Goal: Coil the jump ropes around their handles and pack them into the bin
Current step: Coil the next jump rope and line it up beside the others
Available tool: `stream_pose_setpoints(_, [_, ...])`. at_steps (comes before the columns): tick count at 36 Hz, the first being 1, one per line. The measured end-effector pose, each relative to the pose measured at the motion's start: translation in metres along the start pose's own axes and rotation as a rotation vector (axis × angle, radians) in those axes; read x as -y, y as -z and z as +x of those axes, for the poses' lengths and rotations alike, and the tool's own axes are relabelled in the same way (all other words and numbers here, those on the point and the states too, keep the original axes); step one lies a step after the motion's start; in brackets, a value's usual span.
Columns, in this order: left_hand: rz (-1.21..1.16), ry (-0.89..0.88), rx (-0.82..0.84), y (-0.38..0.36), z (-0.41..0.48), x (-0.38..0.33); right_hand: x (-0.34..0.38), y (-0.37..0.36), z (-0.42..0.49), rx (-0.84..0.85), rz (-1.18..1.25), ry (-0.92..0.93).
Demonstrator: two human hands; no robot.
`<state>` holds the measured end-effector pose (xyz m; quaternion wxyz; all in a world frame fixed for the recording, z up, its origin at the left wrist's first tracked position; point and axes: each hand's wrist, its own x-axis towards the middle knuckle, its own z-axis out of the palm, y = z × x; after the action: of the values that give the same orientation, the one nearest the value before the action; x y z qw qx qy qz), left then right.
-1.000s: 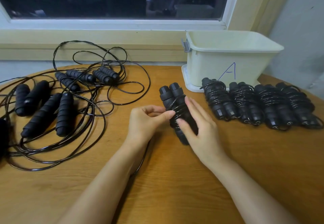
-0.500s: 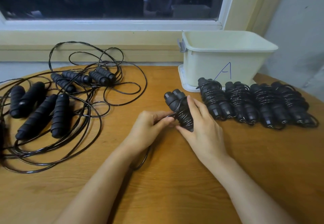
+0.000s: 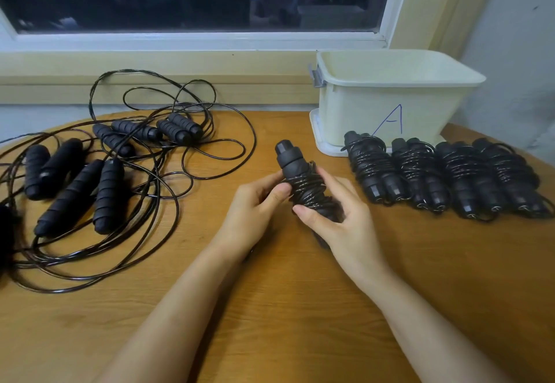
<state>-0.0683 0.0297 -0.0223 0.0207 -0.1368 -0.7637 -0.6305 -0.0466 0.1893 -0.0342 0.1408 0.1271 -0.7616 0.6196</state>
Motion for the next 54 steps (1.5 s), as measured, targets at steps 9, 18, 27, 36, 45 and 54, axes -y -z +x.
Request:
stream_pose_setpoints(9, [-0.151,-0.007,-0.008,-0.003,0.001,-0.003,0.005,0.002,-0.001,0.048,0.134,0.012])
stream_pose_setpoints(18, [-0.173,-0.031,-0.141,-0.002,0.002,-0.002,-0.006,0.001,0.000,-0.044,-0.257,0.265])
stream_pose_setpoints(27, [-0.056,-0.102,-0.015,-0.003,-0.001,-0.010,-0.012,0.002,0.002,-0.048,-0.393,0.375])
stream_pose_setpoints(36, [0.084,-0.113,0.103,0.000,0.000,-0.008,-0.012,0.006,0.004,-0.059,-0.262,0.214])
stream_pose_setpoints(45, [0.013,-0.076,-0.152,-0.005,0.002,0.001,-0.009,0.000,0.002,-0.054,-0.081,0.136])
stream_pose_setpoints(54, [-0.480,0.266,-0.167,0.000,0.005,0.000,-0.003,-0.003,0.001,-0.043,0.214,0.064])
